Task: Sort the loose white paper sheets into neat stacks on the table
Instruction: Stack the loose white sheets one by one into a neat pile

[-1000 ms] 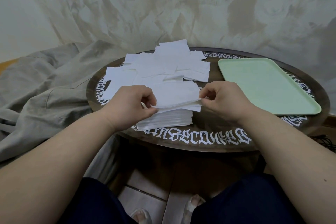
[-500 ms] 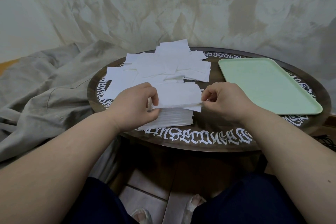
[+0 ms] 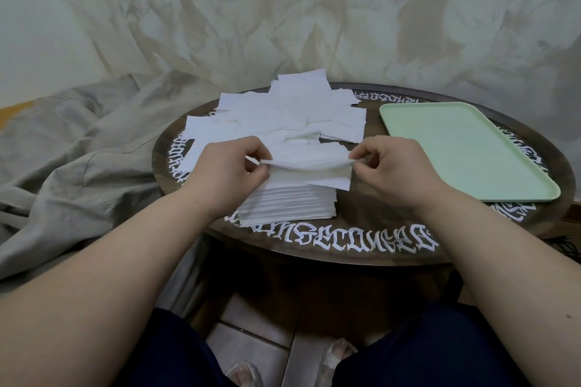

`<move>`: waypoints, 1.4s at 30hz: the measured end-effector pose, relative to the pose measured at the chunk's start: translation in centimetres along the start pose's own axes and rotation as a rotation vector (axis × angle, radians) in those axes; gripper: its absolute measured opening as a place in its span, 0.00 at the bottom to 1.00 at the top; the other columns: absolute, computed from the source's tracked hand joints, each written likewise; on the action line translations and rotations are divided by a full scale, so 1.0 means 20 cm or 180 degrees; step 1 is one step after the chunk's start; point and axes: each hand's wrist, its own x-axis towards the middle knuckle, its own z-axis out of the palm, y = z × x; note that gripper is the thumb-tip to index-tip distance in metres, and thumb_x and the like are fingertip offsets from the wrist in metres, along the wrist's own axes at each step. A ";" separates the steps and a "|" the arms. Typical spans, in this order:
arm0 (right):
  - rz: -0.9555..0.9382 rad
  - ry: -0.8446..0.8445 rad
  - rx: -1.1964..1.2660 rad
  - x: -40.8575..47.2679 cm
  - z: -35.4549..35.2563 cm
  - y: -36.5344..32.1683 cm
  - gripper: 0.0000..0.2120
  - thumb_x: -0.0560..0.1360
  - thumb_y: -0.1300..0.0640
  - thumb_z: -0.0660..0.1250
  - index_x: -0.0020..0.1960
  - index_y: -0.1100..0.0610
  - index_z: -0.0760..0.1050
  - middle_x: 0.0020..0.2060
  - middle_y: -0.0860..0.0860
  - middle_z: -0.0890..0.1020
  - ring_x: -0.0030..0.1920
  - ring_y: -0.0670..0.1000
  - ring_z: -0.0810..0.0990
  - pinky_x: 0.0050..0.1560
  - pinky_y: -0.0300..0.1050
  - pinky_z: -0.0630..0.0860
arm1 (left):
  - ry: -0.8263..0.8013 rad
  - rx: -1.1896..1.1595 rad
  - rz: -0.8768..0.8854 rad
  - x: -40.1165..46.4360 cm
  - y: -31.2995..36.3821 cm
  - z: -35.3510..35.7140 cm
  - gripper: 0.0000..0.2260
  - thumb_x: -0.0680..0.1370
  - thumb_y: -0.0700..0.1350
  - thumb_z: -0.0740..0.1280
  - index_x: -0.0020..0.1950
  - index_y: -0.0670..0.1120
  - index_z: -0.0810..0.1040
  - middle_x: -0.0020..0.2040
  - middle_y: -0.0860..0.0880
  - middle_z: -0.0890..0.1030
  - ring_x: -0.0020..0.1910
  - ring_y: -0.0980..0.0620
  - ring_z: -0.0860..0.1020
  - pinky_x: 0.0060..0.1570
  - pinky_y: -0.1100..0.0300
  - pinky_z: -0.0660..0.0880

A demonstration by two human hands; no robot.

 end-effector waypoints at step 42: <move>-0.0638 -0.0723 -0.0124 0.02 0.08 -0.15 0.09 0.68 0.51 0.74 0.46 0.51 0.79 0.38 0.42 0.75 0.39 0.44 0.77 0.44 0.40 0.71 | -0.0240 -0.0291 -0.0570 0.02 -0.22 -0.08 0.11 0.70 0.38 0.72 0.34 0.53 0.77 0.44 0.49 0.84 0.45 0.51 0.81 0.52 0.55 0.76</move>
